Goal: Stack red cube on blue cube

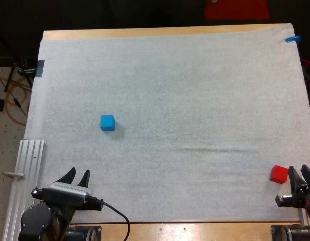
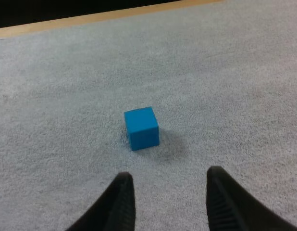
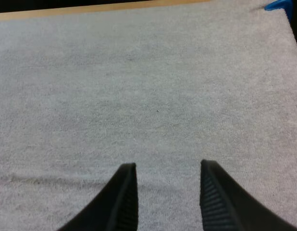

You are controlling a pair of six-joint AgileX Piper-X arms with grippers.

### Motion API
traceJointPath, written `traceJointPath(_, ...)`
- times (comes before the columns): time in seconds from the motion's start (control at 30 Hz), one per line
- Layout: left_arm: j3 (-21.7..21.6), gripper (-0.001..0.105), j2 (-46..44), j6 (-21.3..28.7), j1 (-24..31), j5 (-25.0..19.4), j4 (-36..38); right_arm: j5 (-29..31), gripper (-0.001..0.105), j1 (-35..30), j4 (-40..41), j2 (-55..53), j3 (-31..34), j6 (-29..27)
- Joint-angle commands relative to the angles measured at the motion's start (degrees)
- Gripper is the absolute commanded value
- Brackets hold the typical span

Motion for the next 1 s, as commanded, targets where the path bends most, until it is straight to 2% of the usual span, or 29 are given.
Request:
traceJointPath(0.0, -0.1, 0.035, -7.9, -0.3, -0.3, -0.5, -0.7, -0.6, 0.031, 0.0, -0.1, -2.2, -0.1, 0.0)
traceJointPath(0.4, -0.1, 0.035, -7.8, -0.3, -0.3, -0.5, -0.8, 0.3, 0.031, 0.0, -0.1, -2.2, -0.1, 0.0)
traceJointPath(0.5, -0.1, 0.035, -7.3, 0.6, -0.3, 2.5, -1.6, 1.0, 0.031, 0.0, 0.4, -1.7, -0.8, 0.0)
traceJointPath(0.57, -0.1, 0.035, -6.1, 0.5, -0.3, 6.9, -1.9, 0.9, 0.031, 0.0, 2.6, -0.2, -2.3, 0.0)
traceJointPath(0.67, -0.1, 0.035, -3.9, -0.5, -0.8, 10.7, -1.9, 0.9, 0.031, 0.0, 6.0, 3.2, -4.5, 0.0)
traceJointPath(0.8, -0.3, 0.035, -0.5, -0.5, -3.6, 10.8, -1.9, 0.9, 0.031, 0.0, 10.2, 8.4, -6.9, 0.0)
traceJointPath(0.97, -2.6, 0.035, 6.1, 1.0, -9.1, 10.8, -1.9, 3.4, 0.031, 0.0, 13.1, 17.3, -9.5, 0.0)
